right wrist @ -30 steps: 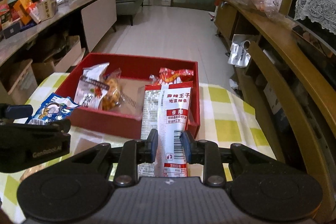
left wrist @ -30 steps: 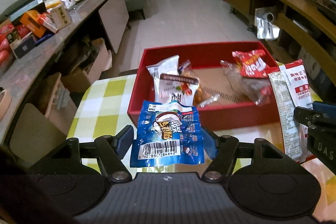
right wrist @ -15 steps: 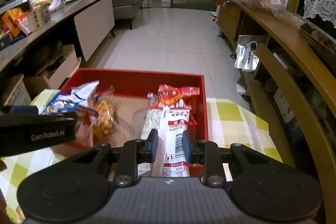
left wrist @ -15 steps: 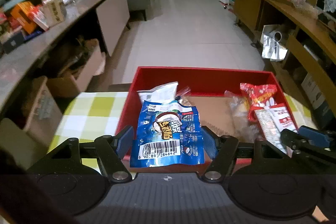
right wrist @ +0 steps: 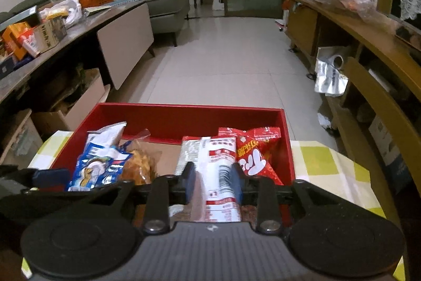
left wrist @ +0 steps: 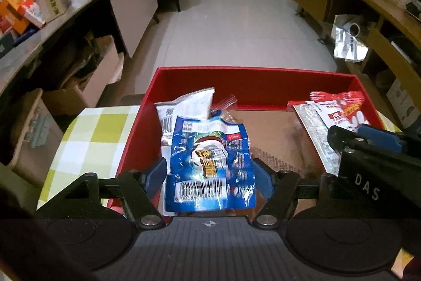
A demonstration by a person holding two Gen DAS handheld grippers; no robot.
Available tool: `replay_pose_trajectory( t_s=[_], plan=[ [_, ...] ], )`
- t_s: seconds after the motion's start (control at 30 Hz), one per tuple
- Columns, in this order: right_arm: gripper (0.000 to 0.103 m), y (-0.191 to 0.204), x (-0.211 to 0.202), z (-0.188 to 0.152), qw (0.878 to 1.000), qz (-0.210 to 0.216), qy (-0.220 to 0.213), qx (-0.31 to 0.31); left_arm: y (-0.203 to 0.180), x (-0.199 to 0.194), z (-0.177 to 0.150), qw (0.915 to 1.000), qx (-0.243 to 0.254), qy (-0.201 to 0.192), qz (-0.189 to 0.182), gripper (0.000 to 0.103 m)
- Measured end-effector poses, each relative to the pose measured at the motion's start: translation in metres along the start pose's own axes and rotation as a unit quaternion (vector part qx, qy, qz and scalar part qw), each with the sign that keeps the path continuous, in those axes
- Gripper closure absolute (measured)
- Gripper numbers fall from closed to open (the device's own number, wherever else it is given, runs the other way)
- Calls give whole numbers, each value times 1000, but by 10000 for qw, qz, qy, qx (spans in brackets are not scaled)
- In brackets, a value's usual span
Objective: Organize snacks
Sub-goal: 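Lower both packs into the red box and open both tools, then move the left tool to the gold cake while the right tool reaches the Kaprons pack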
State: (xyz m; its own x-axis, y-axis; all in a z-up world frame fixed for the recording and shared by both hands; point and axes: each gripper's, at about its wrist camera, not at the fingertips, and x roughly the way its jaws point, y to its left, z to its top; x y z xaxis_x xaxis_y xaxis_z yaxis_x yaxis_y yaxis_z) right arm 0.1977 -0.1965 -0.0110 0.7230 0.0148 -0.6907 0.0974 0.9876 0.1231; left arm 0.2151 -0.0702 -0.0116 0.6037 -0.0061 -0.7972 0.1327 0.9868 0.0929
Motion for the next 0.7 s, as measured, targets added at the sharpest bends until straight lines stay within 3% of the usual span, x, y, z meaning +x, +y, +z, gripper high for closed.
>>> replay_pose_trajectory(
  t_s=[0.13,0.43,0.7],
  plan=[
    [48,-8,7,-2,9994,225,104,248,10,-3,2,9999,-124,-38,29,20],
    [41,1,-7,5,9991,213,-335,156,22,-18,7,9996,-218,-160,-58,17],
    [40,12,-19,2,9997,56,-163,-192,43,-39,-2,9998,-104,-92,-160,16]
  ],
)
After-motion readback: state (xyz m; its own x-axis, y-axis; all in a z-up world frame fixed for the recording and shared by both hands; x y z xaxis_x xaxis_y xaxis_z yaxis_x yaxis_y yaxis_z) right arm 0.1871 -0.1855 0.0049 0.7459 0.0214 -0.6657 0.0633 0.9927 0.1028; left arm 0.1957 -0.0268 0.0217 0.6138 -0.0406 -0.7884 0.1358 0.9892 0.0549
